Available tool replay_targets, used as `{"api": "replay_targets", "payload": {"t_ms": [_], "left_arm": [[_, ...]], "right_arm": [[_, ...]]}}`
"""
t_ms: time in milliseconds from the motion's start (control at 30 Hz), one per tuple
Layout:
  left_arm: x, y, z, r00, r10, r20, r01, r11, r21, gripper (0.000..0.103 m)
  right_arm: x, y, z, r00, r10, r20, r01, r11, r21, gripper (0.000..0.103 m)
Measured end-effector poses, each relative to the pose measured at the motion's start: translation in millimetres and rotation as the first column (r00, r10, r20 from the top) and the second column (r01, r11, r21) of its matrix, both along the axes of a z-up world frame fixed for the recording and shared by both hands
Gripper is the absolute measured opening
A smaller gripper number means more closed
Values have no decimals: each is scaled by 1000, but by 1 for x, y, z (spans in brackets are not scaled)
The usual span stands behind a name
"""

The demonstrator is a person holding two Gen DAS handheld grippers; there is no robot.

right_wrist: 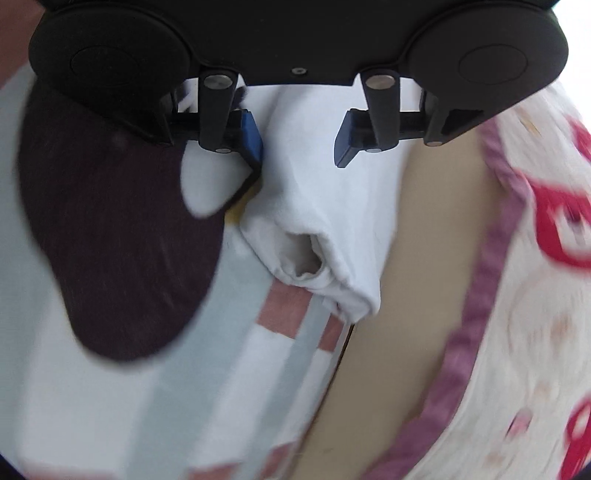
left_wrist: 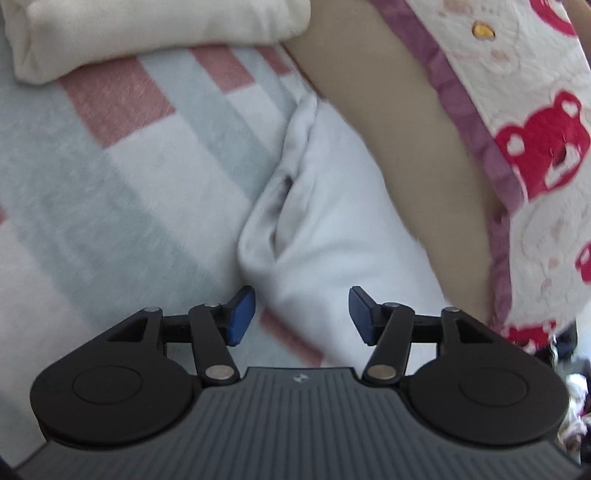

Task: Fold clothes
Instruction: 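Pinch the folded shirt end with both grippers and press it down, then open both grippers and lift away from the folded shirt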

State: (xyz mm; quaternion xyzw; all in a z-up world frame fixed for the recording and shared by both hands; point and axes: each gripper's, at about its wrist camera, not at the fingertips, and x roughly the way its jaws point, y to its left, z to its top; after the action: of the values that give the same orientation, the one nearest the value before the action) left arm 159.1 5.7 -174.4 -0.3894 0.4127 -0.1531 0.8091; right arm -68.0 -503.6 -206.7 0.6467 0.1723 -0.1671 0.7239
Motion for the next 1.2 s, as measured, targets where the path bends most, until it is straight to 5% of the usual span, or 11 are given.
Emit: {"api": "replay_targets", "payload": {"t_ms": [100,200,267,300,467,600,767,900,967,1033,1200], "left_arm": [[12,-12,-1,999,20,29,-22,999,46,49],[26,-21,1,999,-9,46,2,990,143,15],[30,-25,10,995,-31,90,11,976,218,11],[27,-27,19,990,-47,130,13,968,251,11],[-4,-31,53,950,-144,277,37,932,359,9],[-20,-7,46,981,-87,172,38,963,266,8],[-44,14,41,990,-94,105,62,959,276,8],[-81,28,64,986,-108,125,65,948,312,8],[-100,33,67,990,-96,103,58,946,320,8],[-103,34,70,992,-88,94,46,922,384,8],[-112,35,77,995,-67,75,17,844,536,9]], "right_arm": [[18,-1,8,999,28,-23,-31,993,-117,46],[38,-8,17,995,74,-64,-87,969,-232,46],[43,-15,14,997,46,-65,-60,971,-233,23],[41,-16,17,997,40,-71,-55,970,-238,10],[16,-6,55,998,45,-42,-55,954,-296,6],[9,-4,79,988,92,-126,-133,920,-369,6],[-8,0,85,964,150,-219,-218,917,-335,6],[-42,23,113,918,238,-317,-361,833,-420,5],[-65,21,111,929,228,-291,-322,887,-331,5],[-87,18,109,938,217,-271,-285,927,-243,5],[-76,29,102,863,234,-448,-380,885,-270,6]]}}
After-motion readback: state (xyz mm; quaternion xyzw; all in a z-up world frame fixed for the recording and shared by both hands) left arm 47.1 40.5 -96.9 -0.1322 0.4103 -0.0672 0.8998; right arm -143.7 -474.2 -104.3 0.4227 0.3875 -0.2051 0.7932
